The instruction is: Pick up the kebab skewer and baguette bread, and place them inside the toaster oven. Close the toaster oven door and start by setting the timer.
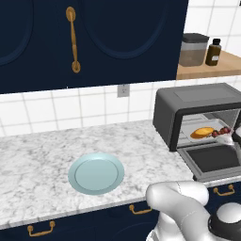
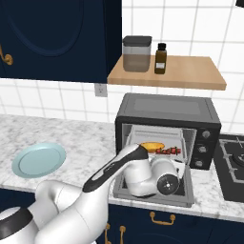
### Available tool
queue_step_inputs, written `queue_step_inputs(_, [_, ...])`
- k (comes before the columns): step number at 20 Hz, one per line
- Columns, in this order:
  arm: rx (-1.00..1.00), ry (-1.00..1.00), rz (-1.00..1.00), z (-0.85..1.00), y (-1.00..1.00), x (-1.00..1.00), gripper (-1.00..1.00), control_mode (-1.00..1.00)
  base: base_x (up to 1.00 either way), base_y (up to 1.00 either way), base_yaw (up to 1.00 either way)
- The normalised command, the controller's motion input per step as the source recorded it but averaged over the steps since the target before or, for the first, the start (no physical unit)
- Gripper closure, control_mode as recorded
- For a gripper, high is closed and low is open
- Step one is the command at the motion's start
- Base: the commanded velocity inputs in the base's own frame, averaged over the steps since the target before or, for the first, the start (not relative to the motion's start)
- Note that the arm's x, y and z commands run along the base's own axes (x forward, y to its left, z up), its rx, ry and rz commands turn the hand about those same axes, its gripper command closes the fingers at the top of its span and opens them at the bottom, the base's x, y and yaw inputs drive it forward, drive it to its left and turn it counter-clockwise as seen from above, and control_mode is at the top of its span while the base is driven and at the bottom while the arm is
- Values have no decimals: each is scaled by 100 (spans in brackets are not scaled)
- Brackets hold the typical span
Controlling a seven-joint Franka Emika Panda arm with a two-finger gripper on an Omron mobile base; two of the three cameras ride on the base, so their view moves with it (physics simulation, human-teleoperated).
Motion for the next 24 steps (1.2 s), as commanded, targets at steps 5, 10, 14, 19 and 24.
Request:
queue_step_inputs(5, [0, -1, -2, -1, 4, 7, -100, -100, 0, 0, 0])
queue_step_inputs(10, [-4, -3, 0, -15, 0, 0, -100, -100, 0, 0, 0])
queue_step_inputs(14, [-20, -4, 0, -21, 0, 0, -100, -100, 0, 0, 0])
queue_step_inputs(19, [-15, -2, 0, -7, 0, 7, -100, -100, 0, 0, 0])
queue_step_inputs(24, [-1, 0, 0, -13, 1, 19, -100, -100, 0, 0, 0])
